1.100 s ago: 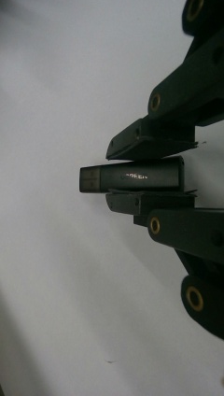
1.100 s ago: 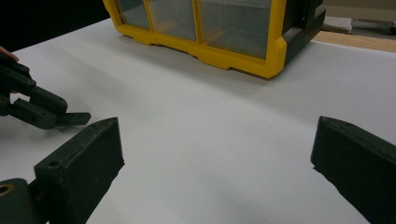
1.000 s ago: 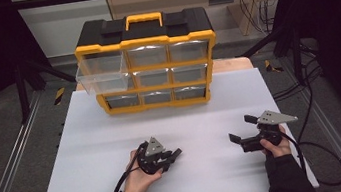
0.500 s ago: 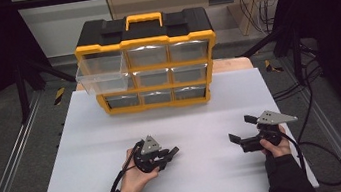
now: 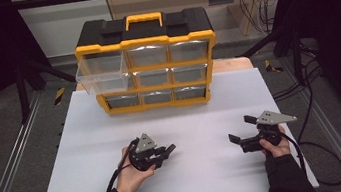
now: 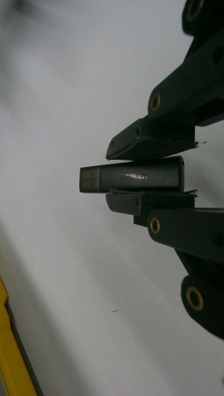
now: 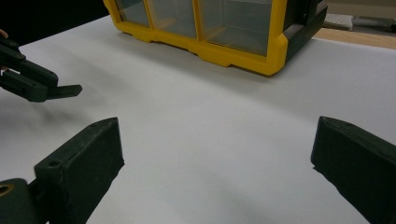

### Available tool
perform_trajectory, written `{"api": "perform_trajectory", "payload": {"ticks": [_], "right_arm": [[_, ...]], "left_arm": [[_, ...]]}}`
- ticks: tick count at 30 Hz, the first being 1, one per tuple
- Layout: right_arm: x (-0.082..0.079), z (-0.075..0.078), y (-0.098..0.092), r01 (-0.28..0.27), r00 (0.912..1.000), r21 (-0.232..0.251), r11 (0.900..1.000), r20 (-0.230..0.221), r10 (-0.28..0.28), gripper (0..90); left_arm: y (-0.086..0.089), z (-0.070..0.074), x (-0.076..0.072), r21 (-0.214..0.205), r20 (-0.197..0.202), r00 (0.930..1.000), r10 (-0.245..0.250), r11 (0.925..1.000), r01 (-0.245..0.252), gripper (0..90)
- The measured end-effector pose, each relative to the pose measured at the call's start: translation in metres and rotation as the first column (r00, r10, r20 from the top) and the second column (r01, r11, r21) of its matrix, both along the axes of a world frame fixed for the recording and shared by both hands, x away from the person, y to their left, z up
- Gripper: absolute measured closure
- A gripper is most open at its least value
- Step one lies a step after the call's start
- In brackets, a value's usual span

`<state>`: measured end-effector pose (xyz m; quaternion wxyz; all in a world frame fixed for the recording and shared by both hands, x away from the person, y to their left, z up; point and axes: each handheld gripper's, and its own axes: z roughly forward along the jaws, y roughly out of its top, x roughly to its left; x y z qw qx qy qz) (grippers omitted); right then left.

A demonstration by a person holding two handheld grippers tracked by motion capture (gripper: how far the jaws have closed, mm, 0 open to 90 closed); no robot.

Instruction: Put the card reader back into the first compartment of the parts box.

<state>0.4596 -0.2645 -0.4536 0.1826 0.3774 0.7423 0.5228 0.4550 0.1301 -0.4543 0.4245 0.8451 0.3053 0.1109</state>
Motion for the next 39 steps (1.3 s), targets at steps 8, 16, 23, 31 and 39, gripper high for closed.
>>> {"api": "perform_trajectory", "payload": {"ticks": [8, 16, 23, 31, 39], "right_arm": [[0.000, 0.000, 0.000, -0.001, 1.0000, -0.003, 1.0000, 0.002, 0.001, 2.6], [0.000, 0.000, 0.000, 0.001, 1.0000, -0.001, 1.0000, 0.004, -0.001, 2.6], [0.000, 0.000, 0.000, -0.002, 1.0000, -0.002, 1.0000, 0.008, 0.002, 2.6], [0.000, 0.000, 0.000, 0.000, 1.0000, 0.000, 1.0000, 0.007, 0.000, 2.5], [0.000, 0.000, 0.000, 0.000, 1.0000, 0.001, 1.0000, 0.007, 0.000, 2.5]], "left_arm": [[0.007, 0.006, 0.001, -0.014, 0.009, 0.9999, 0.010, 0.9999, -0.010, 72.8], [0.014, 0.013, 0.002, -0.028, 0.021, 0.9994, 0.026, 0.9993, -0.025, 72.8], [0.020, 0.018, 0.004, -0.041, 0.029, 0.9989, 0.038, 0.9985, -0.037, 72.8], [0.029, 0.025, 0.005, -0.059, 0.039, 0.9976, 0.057, 0.9968, -0.055, 72.8], [0.035, 0.029, 0.006, -0.068, 0.047, 0.9964, 0.070, 0.9955, -0.067, 72.8]]}}
